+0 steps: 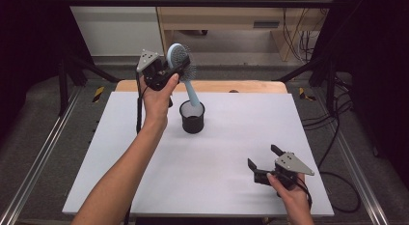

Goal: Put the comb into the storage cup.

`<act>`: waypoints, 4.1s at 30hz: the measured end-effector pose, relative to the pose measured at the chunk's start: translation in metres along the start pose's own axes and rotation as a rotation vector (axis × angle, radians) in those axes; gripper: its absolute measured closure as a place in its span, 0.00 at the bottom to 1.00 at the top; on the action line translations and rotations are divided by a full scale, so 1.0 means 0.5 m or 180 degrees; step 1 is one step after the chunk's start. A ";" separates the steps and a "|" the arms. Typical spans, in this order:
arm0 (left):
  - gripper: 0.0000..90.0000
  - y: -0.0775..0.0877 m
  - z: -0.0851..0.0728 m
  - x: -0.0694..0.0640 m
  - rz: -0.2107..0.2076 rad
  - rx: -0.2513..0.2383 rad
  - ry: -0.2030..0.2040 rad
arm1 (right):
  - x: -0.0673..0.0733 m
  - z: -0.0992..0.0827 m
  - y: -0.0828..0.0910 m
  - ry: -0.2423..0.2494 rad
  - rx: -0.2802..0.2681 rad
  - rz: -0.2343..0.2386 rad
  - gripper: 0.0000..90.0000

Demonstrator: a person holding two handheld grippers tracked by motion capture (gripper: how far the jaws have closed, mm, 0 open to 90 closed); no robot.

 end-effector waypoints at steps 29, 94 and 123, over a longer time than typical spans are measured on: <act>0.56 0.006 -0.014 0.010 0.0055 0.0074 -0.0120 | 0.003 -0.003 -0.002 0.0003 0.0041 0.0054 0.04; 0.56 -0.020 -0.144 -0.004 0.0032 0.0356 -0.0195 | 0.008 -0.006 -0.010 0.0031 0.0081 0.0112 0.04; 0.56 -0.019 -0.182 0.006 0.0044 0.0406 -0.0109 | 0.010 -0.007 -0.012 0.0044 0.0109 0.0131 0.04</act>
Point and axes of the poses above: each handheld gripper's, and its own axes: y roughly backward along the jaws, z roughly out of its top, x roughly to its left, the point moved 1 cm from there along -y, roughly forward along the jaws, and after that the axes turned 1 degree about -x, right-handed, at the moved point
